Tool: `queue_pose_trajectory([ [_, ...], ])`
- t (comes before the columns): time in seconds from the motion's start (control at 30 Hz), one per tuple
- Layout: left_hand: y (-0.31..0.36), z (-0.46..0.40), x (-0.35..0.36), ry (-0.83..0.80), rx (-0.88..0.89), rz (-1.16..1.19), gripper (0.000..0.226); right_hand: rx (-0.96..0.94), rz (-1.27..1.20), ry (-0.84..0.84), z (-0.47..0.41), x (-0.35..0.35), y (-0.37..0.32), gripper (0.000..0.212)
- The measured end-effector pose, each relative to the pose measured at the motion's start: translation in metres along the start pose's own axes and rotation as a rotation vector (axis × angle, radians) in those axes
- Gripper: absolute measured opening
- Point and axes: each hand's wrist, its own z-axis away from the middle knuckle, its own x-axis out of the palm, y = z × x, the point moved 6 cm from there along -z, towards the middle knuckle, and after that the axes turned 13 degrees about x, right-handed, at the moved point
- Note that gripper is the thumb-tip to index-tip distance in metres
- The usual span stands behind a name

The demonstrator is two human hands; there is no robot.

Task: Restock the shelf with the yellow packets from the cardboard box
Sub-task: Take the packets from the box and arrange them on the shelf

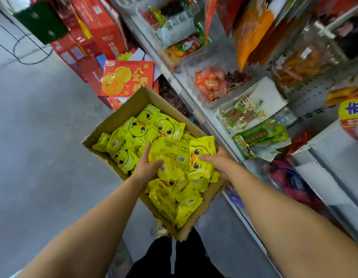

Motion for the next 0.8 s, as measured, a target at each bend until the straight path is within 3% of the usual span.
queue_pose_trajectory([
  [0.1, 0.029, 0.008, 0.004, -0.072, 0.063, -0.001, 0.046, -0.024, -0.077, 0.033, 0.03, -0.014, -0.005, 0.054],
  [0.2, 0.056, 0.028, 0.011, -0.183, 0.007, 0.092, 0.011, -0.098, -0.104, 0.105, 0.061, -0.034, -0.011, 0.058],
  [0.23, 0.065, 0.036, 0.017, -0.231, -0.008, 0.146, 0.012, -0.122, -0.114, 0.129, 0.074, -0.04, -0.014, 0.054],
  [0.27, 0.076, 0.045, 0.021, -0.278, 0.017, 0.158, 0.029, -0.149, -0.141, 0.146, 0.089, -0.045, -0.018, 0.048],
  [0.33, 0.087, 0.048, 0.018, -0.28, 0.101, 0.188, 0.093, -0.187, -0.199, 0.155, 0.119, -0.055, -0.023, 0.033],
  [0.37, 0.093, 0.054, 0.015, -0.257, 0.141, 0.204, 0.103, -0.204, -0.218, 0.159, 0.133, -0.06, -0.025, 0.029],
  [0.47, 0.102, 0.067, 0.008, -0.193, 0.158, 0.197, 0.056, -0.278, -0.238, 0.196, 0.171, -0.078, -0.031, 0.034],
  [0.57, 0.105, 0.078, 0.006, -0.138, 0.126, 0.09, 0.032, -0.353, -0.281, 0.216, 0.203, -0.088, -0.035, 0.033],
  [0.7, 0.112, 0.093, 0.008, -0.147, 0.136, -0.01, 0.046, -0.438, -0.394, 0.199, 0.236, -0.092, -0.032, 0.034],
  [0.8, 0.123, 0.111, 0.024, -0.294, 0.15, 0.161, 0.038, -0.483, -0.426, 0.194, 0.26, -0.1, -0.03, 0.029],
])
